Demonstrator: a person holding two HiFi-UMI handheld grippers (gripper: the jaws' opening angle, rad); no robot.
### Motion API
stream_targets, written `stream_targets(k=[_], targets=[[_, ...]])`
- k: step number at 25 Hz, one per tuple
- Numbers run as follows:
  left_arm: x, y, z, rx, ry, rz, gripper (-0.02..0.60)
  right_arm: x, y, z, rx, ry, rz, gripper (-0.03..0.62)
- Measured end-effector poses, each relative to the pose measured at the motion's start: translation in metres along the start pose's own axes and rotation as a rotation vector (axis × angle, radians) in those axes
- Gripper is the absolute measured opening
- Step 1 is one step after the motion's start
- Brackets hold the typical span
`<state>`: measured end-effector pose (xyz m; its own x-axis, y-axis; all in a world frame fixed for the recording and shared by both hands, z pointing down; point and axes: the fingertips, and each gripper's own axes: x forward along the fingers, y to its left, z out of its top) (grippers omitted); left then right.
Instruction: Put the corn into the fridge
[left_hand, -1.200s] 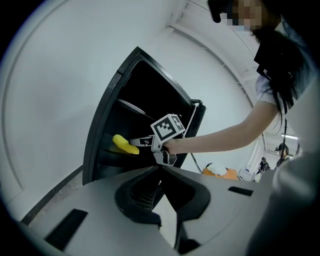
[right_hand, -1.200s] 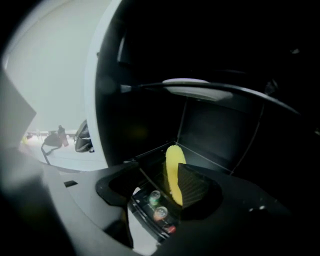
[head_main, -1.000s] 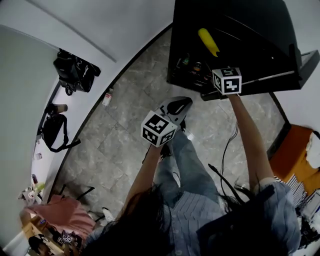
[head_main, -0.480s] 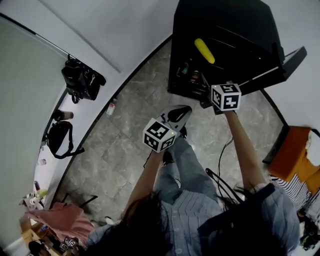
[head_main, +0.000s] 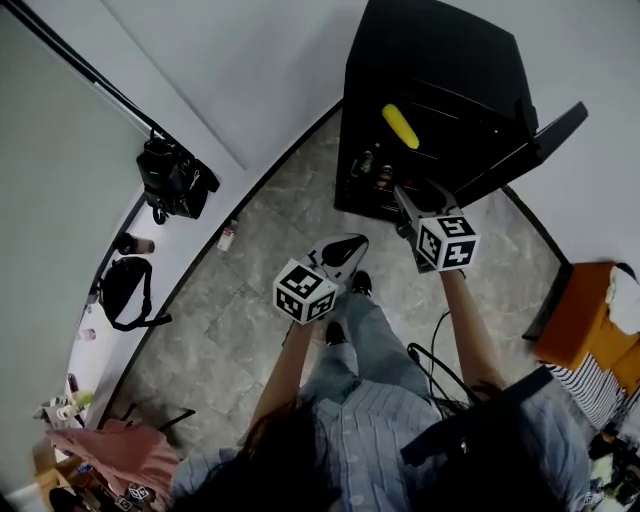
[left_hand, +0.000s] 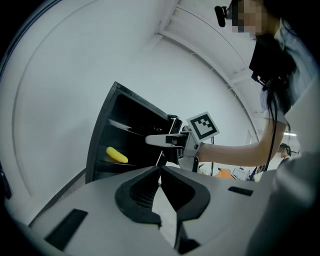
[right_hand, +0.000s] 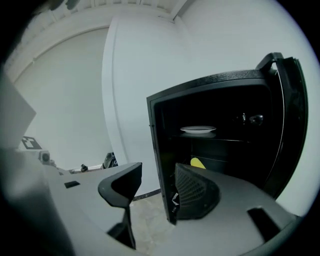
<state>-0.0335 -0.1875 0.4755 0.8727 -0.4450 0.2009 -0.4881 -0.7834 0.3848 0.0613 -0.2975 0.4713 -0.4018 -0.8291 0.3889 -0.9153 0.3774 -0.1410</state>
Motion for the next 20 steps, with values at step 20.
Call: stream_targets(k=[20], targets=[[-0.097, -0.090, 0.005, 0.010, -0.055, -0.013, 0.008, -0.133, 0.094, -0.002, 0.073, -0.111, 0.018, 0.213]])
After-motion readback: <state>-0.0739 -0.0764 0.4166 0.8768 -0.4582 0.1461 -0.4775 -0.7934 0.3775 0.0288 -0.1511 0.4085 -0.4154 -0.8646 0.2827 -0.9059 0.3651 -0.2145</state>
